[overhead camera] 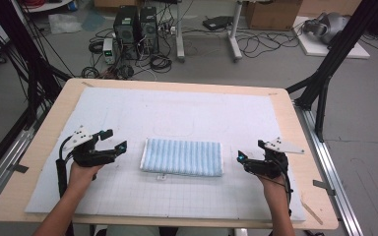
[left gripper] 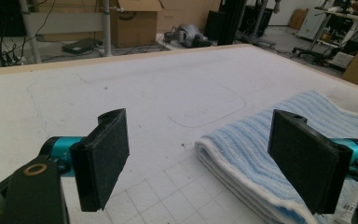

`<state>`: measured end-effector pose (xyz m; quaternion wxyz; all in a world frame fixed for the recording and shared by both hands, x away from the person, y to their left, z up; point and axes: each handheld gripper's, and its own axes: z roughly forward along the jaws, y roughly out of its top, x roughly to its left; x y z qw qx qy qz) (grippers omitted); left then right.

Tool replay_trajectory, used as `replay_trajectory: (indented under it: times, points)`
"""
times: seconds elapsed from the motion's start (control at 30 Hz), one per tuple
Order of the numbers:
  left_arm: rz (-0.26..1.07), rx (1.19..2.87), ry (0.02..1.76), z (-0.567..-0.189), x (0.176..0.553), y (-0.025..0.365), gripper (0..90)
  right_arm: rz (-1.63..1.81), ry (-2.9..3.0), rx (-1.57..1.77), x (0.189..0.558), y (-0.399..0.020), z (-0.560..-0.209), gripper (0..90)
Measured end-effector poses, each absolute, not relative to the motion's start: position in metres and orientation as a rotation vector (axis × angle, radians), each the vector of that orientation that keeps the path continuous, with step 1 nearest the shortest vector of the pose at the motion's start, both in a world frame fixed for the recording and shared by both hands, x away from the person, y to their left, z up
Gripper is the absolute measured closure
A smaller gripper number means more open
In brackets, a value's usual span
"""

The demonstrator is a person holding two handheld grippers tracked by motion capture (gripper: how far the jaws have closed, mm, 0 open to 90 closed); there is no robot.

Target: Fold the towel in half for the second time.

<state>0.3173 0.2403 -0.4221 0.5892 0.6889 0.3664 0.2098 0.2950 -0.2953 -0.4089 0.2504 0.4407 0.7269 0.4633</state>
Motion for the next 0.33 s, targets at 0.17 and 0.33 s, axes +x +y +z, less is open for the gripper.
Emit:
replay_trajectory:
  times: [0.17, 0.33]
  points:
    - [0.493, 1.598, 0.863, -0.4226, 0.3177, 0.2416, 21.2, 1.259, 1.984, 1.202, 0.2950, -0.2945, -0.4092, 11.4]
    - [0.493, 1.597, 0.871, -0.4233, 0.3185, 0.2425, 21.3, 1.258, 1.985, 1.201, 0.2958, -0.2954, -0.4095, 11.4]
